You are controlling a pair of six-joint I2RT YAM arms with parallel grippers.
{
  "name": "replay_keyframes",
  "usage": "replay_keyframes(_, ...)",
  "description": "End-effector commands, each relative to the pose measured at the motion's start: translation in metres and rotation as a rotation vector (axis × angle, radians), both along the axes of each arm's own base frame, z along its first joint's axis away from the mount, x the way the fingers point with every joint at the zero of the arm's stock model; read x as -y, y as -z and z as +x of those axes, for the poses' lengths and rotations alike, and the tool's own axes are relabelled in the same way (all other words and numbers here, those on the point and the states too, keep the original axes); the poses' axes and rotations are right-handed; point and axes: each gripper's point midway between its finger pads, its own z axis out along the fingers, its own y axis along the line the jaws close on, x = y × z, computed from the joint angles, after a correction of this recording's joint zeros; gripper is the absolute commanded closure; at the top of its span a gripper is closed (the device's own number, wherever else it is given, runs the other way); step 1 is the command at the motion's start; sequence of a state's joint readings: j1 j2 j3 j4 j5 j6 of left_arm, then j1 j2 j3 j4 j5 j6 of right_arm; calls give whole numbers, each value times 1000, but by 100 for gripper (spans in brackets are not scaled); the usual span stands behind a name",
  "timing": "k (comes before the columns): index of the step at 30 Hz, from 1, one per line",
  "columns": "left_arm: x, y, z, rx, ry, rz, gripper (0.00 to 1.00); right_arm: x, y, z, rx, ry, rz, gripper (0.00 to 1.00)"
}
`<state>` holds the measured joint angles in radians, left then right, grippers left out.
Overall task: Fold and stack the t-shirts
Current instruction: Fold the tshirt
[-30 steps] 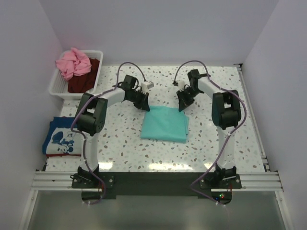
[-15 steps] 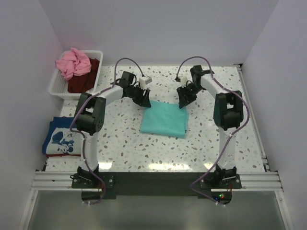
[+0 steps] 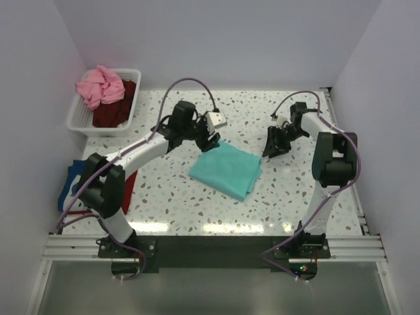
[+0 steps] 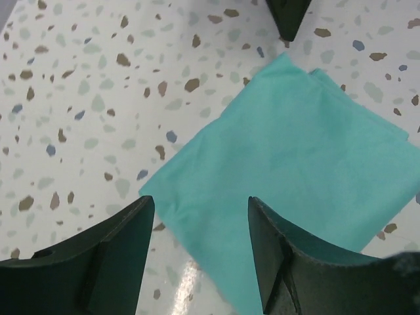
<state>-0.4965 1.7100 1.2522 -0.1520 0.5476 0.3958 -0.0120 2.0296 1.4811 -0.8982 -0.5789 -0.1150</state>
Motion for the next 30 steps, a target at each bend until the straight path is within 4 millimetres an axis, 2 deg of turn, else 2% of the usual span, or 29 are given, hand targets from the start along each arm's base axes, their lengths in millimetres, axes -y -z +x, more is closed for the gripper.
replay_keyframes(1, 37, -3, -17, 201, 81, 118, 36, -1, -14, 6, 32, 97, 28, 59)
replay_keyframes(2, 58, 0, -37, 223, 134, 129, 36, 1, -11, -3, 11, 104, 27, 60)
replay_keyframes(4, 74, 8, -54, 268, 174, 162, 36, -1, -3, -19, -25, 101, 31, 62)
replay_keyframes(5, 92, 11, -76, 282, 234, 170, 36, -1, -2, -19, -11, 105, 37, 64)
replay_keyframes(7, 108, 19, -90, 313, 278, 203, 38, -3, 6, -22, -33, 131, 50, 65)
replay_keyframes(8, 122, 23, -108, 324, 327, 213, 39, -4, 13, -22, -32, 135, 52, 67)
replay_keyframes(10, 133, 34, -119, 332, 374, 252, 44, -4, 25, -23, -52, 146, 50, 68)
replay_keyframes(11, 141, 37, -131, 339, 410, 266, 45, -4, 28, -21, -45, 145, 50, 69)
replay_keyframes(12, 148, 43, -133, 340, 425, 283, 46, -4, 34, -22, -56, 148, 50, 70)
replay_keyframes(15, 159, 56, -143, 326, 476, 319, 51, -7, 41, -25, -68, 159, 63, 71)
replay_keyframes(17, 160, 66, -149, 311, 498, 345, 51, -7, 47, -27, -77, 167, 63, 71)
replay_keyframes(23, 161, 78, -154, 312, 534, 374, 48, -10, 47, -33, -86, 162, 81, 71)
replay_keyframes(30, 159, 93, -162, 291, 582, 400, 45, -10, 47, -43, -107, 155, 77, 64)
